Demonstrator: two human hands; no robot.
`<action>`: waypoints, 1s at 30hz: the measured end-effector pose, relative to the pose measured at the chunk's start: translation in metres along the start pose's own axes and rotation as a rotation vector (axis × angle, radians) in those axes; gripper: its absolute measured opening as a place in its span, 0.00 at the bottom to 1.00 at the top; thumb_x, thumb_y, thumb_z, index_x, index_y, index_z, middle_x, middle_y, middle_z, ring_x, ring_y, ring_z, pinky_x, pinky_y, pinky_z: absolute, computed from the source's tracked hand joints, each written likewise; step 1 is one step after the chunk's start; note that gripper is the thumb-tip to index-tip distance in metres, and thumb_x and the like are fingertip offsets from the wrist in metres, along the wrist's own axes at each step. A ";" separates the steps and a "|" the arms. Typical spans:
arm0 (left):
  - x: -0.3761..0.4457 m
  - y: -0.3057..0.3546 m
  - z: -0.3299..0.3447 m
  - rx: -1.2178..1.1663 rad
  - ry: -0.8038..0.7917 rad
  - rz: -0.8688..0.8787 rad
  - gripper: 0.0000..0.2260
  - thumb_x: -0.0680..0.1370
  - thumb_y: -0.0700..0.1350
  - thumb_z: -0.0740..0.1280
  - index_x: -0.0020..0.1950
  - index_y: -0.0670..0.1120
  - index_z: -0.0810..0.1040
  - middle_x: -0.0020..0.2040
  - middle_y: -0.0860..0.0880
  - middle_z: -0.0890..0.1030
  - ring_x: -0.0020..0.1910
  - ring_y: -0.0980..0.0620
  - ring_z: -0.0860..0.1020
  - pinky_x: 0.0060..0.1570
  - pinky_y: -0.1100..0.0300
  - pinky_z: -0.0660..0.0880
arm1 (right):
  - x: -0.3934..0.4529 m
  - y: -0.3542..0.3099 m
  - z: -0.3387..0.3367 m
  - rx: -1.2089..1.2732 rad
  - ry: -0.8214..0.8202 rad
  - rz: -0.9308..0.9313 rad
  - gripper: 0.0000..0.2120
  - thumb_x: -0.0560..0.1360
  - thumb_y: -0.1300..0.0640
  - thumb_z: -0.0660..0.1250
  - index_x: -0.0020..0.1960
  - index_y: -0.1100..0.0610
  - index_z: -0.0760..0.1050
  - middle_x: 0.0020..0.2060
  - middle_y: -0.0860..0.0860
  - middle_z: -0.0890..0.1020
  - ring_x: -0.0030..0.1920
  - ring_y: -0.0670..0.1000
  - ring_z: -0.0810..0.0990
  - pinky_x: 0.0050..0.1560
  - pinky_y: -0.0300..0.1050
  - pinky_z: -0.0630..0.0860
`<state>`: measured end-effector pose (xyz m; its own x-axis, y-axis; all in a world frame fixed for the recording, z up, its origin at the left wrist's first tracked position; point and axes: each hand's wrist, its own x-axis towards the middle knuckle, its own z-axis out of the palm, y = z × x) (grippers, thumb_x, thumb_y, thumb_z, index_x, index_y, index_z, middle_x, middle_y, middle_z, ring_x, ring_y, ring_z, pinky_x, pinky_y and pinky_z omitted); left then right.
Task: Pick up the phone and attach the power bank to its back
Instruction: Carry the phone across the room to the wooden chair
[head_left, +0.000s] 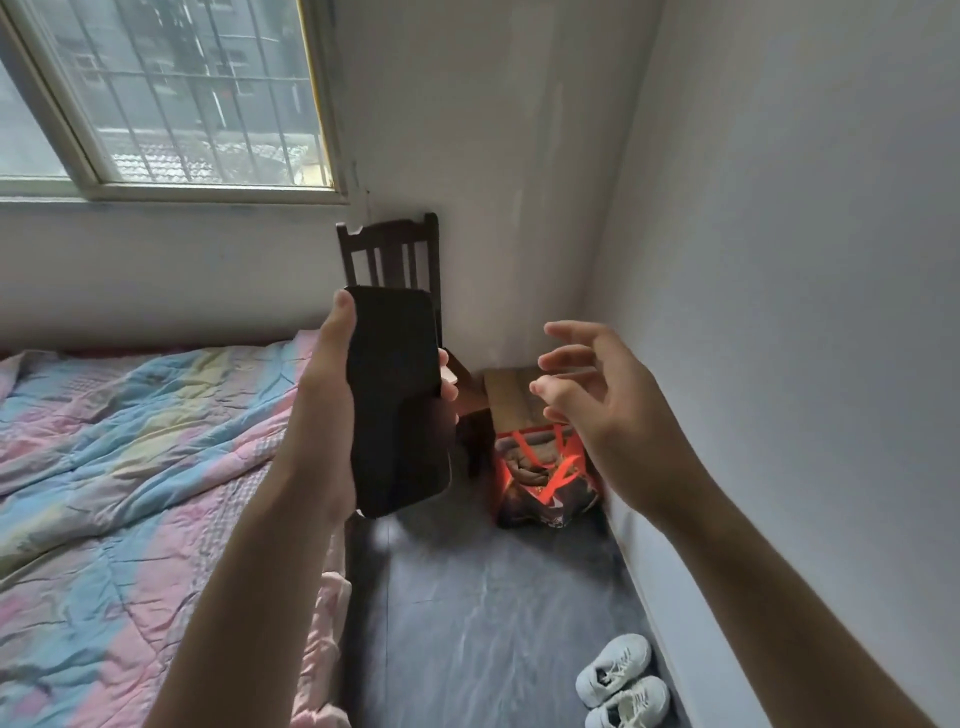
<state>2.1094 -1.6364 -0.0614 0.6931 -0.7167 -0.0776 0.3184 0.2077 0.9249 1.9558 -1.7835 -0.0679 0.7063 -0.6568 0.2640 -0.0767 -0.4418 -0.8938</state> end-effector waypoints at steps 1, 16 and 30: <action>0.009 0.002 -0.003 0.001 0.027 0.001 0.29 0.80 0.66 0.54 0.46 0.49 0.88 0.41 0.45 0.87 0.36 0.48 0.85 0.38 0.53 0.83 | 0.010 0.003 0.002 0.003 -0.011 0.005 0.17 0.74 0.49 0.67 0.62 0.40 0.73 0.52 0.42 0.82 0.53 0.44 0.83 0.57 0.47 0.82; 0.167 -0.006 -0.008 0.012 0.234 -0.022 0.33 0.83 0.63 0.52 0.30 0.53 0.87 0.30 0.50 0.86 0.27 0.53 0.84 0.27 0.59 0.82 | 0.199 0.091 0.015 -0.019 -0.244 -0.026 0.12 0.78 0.52 0.67 0.60 0.39 0.76 0.57 0.37 0.82 0.56 0.34 0.81 0.63 0.48 0.79; 0.347 -0.011 0.005 -0.082 0.354 -0.047 0.36 0.81 0.66 0.47 0.35 0.48 0.88 0.33 0.47 0.86 0.30 0.51 0.86 0.28 0.56 0.81 | 0.412 0.168 0.039 0.061 -0.397 -0.007 0.11 0.79 0.53 0.67 0.61 0.45 0.79 0.57 0.40 0.83 0.58 0.39 0.81 0.62 0.49 0.80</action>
<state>2.3434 -1.8907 -0.0972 0.8527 -0.4549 -0.2567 0.3960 0.2426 0.8856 2.2612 -2.1044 -0.1239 0.9248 -0.3612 0.1198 -0.0375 -0.3999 -0.9158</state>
